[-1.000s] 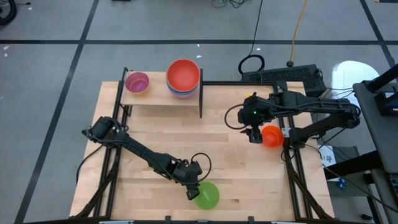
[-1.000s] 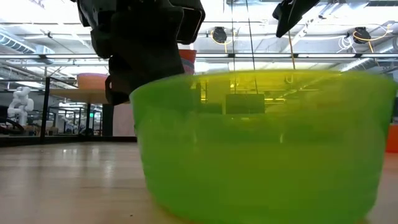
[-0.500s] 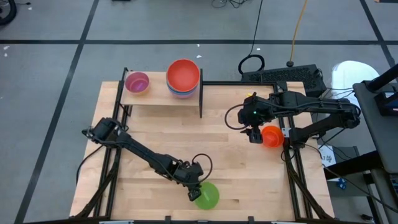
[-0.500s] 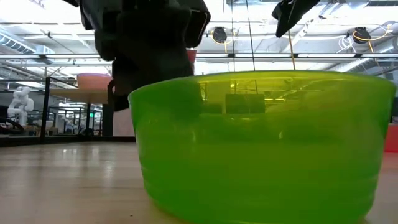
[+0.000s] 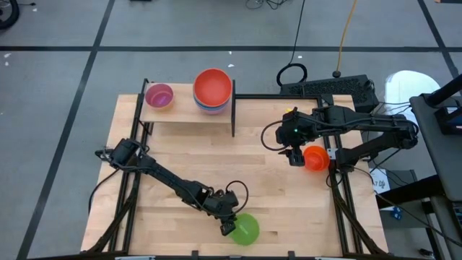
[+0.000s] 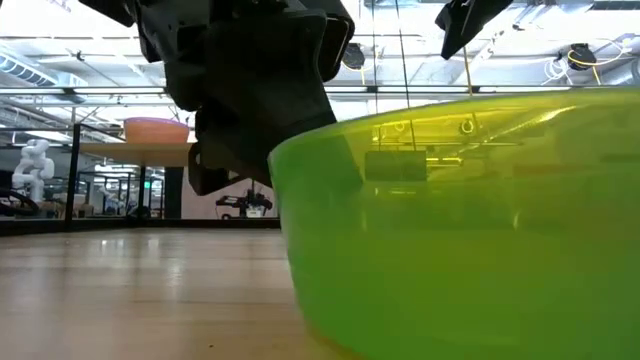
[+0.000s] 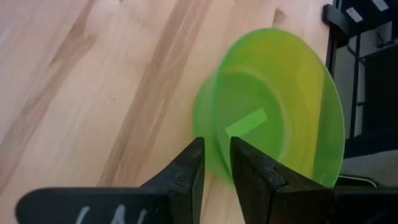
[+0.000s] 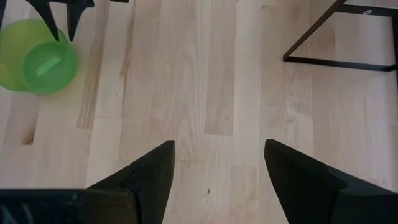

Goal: Place and stack bowls onto a shelf
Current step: Stack the green bowl on the purple bowl on the shelf

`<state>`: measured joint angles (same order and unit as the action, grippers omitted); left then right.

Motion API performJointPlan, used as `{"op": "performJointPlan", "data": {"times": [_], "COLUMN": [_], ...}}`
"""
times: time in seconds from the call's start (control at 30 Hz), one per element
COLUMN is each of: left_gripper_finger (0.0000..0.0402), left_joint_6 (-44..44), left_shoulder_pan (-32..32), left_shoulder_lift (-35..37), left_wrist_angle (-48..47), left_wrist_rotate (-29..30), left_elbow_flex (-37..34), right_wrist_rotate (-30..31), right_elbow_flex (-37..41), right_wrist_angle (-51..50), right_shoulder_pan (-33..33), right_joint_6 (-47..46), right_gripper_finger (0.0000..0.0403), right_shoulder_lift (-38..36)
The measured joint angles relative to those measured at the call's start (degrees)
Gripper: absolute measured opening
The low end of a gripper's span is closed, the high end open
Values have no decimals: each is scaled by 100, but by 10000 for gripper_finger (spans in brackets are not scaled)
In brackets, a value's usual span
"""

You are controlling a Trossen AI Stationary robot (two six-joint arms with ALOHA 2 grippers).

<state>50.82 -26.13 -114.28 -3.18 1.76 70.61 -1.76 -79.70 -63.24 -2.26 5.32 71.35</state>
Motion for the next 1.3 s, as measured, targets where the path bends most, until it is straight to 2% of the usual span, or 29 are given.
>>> {"op": "performJointPlan", "data": {"times": [0.73, 1.03, 1.1, 1.23, 1.3], "left_gripper_finger": [81, 80, 69, 13, 11], "left_joint_6": [45, 69, 19, 46, 31], "left_shoulder_pan": [0, 49, 61, 61, 61], "left_shoulder_lift": [-15, -257, -270, -293, -292], "left_wrist_angle": [4, 630, 655, 579, 583], "left_wrist_rotate": [2, -297, -321, -419, -451], "left_elbow_flex": [0, -10, 2, -2, -2], "right_wrist_rotate": [0, 1, 0, 0, 0], "right_elbow_flex": [0, -1, -2, 0, 0], "right_wrist_angle": [0, 26, 44, 83, 117], "right_shoulder_pan": [0, 0, 0, -2, 0], "right_joint_6": [9, 9, 9, 9, 11], "right_gripper_finger": [240, 240, 240, 240, 240], "right_shoulder_lift": [0, 2, 2, 2, 2]}}
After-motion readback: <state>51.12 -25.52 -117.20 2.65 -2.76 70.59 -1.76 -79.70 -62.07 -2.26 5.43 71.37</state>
